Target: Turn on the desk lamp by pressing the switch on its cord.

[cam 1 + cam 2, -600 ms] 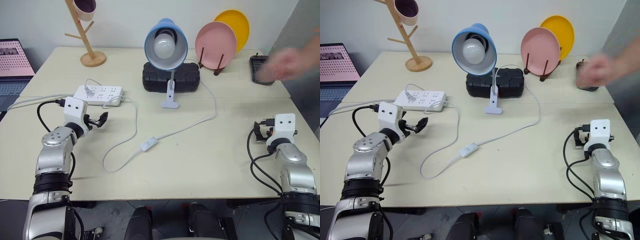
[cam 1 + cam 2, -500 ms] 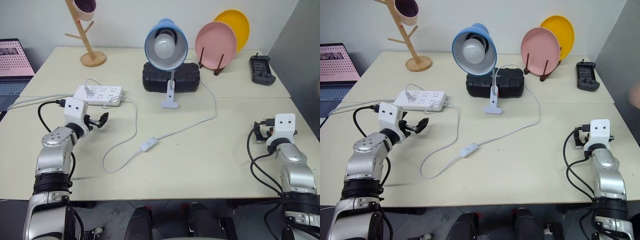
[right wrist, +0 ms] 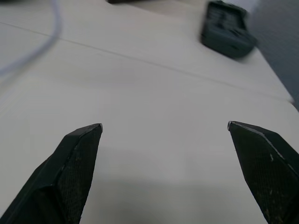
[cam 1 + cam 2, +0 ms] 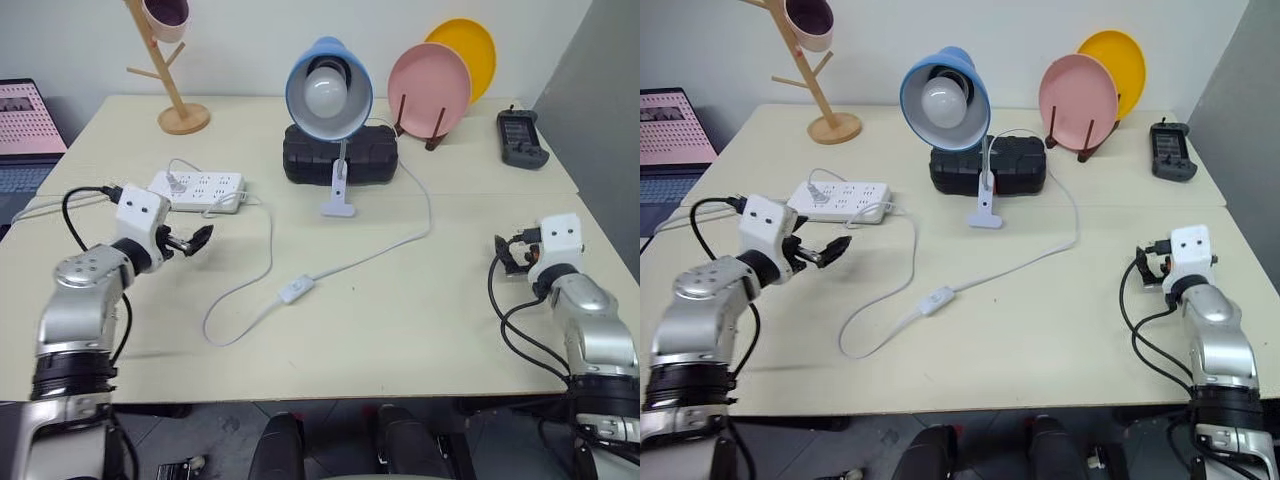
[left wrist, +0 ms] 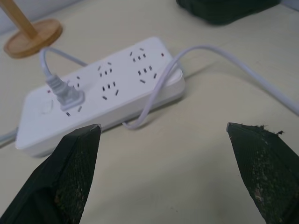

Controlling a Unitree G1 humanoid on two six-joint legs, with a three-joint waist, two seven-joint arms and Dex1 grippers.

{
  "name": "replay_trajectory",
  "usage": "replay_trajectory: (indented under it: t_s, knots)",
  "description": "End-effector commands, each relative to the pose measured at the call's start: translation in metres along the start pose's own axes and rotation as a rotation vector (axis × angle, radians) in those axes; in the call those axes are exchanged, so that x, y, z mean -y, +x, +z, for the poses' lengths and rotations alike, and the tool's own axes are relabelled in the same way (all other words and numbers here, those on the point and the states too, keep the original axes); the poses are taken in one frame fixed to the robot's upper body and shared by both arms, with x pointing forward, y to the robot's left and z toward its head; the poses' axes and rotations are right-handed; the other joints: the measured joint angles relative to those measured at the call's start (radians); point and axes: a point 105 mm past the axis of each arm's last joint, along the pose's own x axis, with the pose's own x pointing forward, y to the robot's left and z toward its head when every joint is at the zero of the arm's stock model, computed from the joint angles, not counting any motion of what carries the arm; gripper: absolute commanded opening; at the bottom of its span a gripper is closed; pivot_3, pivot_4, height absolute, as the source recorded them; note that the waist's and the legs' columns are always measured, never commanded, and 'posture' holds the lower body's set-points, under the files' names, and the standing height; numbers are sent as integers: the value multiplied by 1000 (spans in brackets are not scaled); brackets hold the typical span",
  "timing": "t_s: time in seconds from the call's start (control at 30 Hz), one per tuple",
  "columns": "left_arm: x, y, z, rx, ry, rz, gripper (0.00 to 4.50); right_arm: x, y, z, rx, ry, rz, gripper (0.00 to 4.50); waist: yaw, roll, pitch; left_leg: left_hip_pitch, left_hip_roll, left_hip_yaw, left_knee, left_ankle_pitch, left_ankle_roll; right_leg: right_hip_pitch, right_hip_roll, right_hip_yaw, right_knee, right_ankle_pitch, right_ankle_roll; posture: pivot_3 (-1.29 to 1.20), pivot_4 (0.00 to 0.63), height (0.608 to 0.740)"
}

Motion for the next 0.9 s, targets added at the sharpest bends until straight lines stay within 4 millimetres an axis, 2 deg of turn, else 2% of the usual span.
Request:
replay_trajectory:
  t_s: [0.03, 0.1, 0.17, 0.37, 0.5, 0.63, 0.9]
  knots:
    - [47, -25, 29, 2, 5, -338, 4480, -46, -12, 41, 88, -30, 404, 4500, -2, 0, 0, -1, 0, 0, 0, 0, 0, 0, 0, 0, -1, -1, 1, 0, 150, 740]
    - [72, -36, 37, -21, 19, -475, 4480, -74, -27, 54, 81, -29, 646, 4500, -3, 0, 0, 0, 0, 0, 0, 0, 0, 0, 0, 0, 0, -1, 1, 0, 150, 740]
    - [88, -42, 39, -35, 11, -547, 4480, -92, -42, 60, 60, -15, 811, 4500, -2, 0, 1, -1, 1, 0, 0, 0, 0, 0, 0, 0, 0, -2, 2, 0, 150, 740]
    - [124, -41, 25, -79, -46, -603, 4480, -124, -71, 71, 16, 15, 1055, 4500, 2, 0, 0, 0, 1, -1, 1, 0, 0, 0, 0, 0, 0, -3, 3, 0, 150, 740]
    - [137, -34, 6, -106, 1, -555, 4480, -132, -74, 71, 13, 2, 1072, 4500, 7, 0, 0, 0, 0, -1, 1, 0, 0, 0, 0, 0, 0, -3, 4, 0, 150, 740]
    - [143, -16, -11, -89, -11, -479, 4480, -136, -75, 69, 8, 12, 1047, 4500, 10, 0, 0, 0, 0, 0, 1, 0, 0, 0, 0, 0, -1, -3, 4, 0, 150, 740]
    - [151, 2, -20, -55, -22, -463, 4480, -138, -81, 69, 1, -4, 1038, 4500, 11, -1, 0, 0, 0, 0, 1, 0, 0, 0, 0, 0, -1, -3, 4, 0, 150, 740]
